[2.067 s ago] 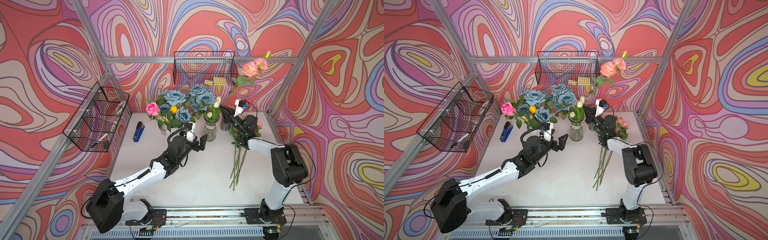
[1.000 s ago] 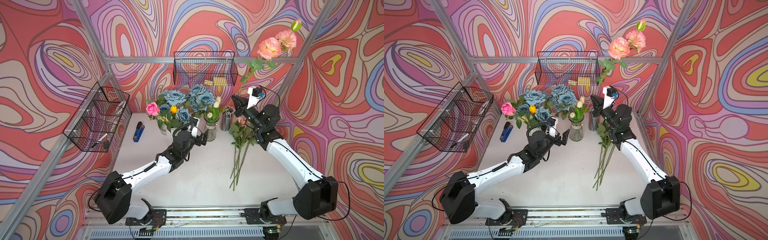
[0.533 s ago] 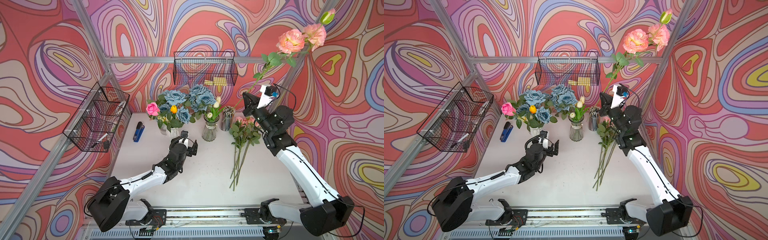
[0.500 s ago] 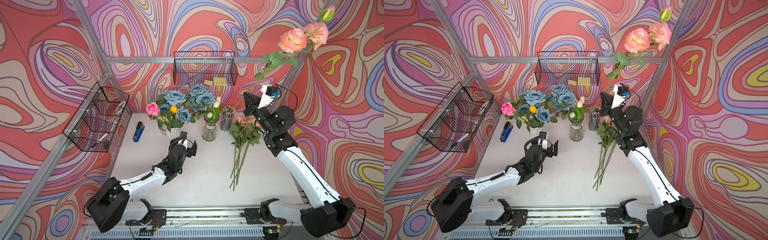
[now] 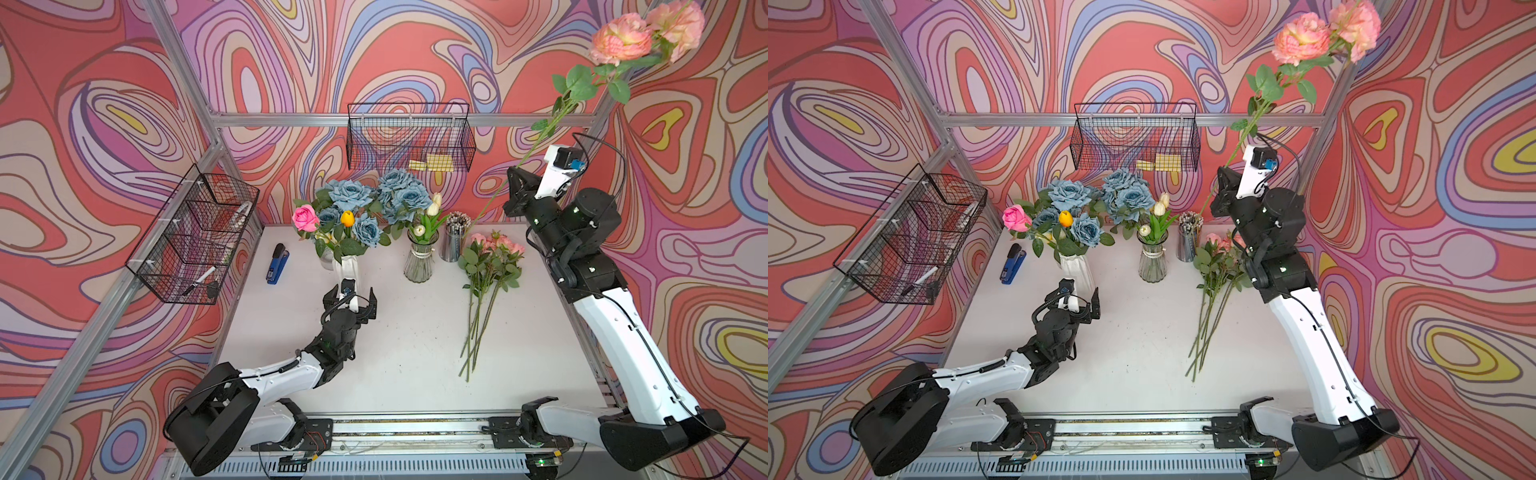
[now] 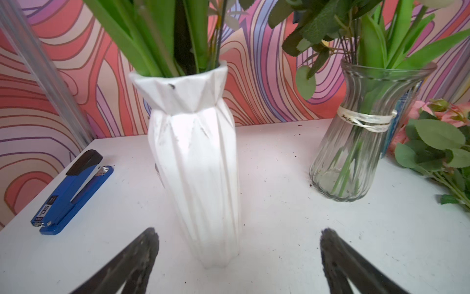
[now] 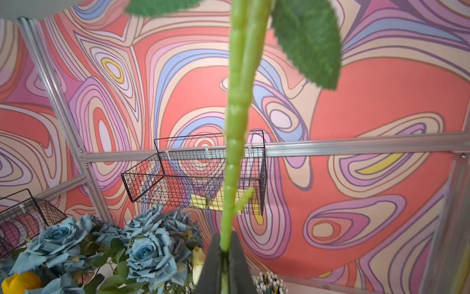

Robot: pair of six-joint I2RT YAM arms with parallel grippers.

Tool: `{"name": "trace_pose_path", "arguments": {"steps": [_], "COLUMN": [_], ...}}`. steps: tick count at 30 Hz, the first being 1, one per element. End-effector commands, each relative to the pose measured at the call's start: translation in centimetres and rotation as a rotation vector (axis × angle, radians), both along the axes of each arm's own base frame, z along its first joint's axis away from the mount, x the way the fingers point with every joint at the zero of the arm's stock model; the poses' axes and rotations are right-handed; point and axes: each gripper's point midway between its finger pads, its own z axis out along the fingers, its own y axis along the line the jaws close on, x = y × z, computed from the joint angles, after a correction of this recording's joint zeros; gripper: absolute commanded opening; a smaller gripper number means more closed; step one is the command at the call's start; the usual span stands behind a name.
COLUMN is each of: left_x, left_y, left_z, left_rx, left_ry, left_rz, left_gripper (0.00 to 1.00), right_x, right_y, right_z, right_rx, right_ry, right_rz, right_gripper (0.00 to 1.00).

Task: Pick out pink flowers from the vase
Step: Pick up the flower from the vase, then place the flower at the center of the board.

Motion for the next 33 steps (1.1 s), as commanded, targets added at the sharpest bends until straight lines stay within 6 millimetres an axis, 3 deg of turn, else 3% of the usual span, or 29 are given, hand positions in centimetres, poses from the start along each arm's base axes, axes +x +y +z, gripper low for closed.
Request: {"name": "trace_pose_path", "arguments": {"steps": [1,13,17,21,26,33], "left_x": [0.1,-1.5,-2.0,-1.8,-2.6,-3.5], "left_y": [1.3,5.0,5.3,6.1,8.1,9.3], "left_z": [2.1,4.2,4.1,3.5,4.0,5.1], "left_rx": [-0.036,-0.067,-0.114,-0.053,-0.046,-0.039], "left_ry": [-0.086,-0.181,-0.116,-0.006,0.029,0.076], "left_rz": [0.065,0.2,0.198,0.222,0.281,0.266], "left_gripper": [1.0,1.0,1.0,1.0,1.0,1.0], "right_x": [1.3,1.7,1.4,0.9,1.0,1.5], "right_y": [-0.6,-1.1,-1.9,-2.4,-2.5,-3.2], "right_z": [-5.0,-15.1,-18.8,-22.5,-27.2,-33.2], "right_rx": [-0.026,-0.02,-0.001,0.026,0.04,0.06], "right_ry": [0.228,0.619,0.725,0.804,0.913,1.025], "right_rz": [-0.056,-0.033,-0.032,-0.034,-0.017,-0.034], "right_gripper": [0.0,0.0,0.0,0.0,0.0,0.0]}}
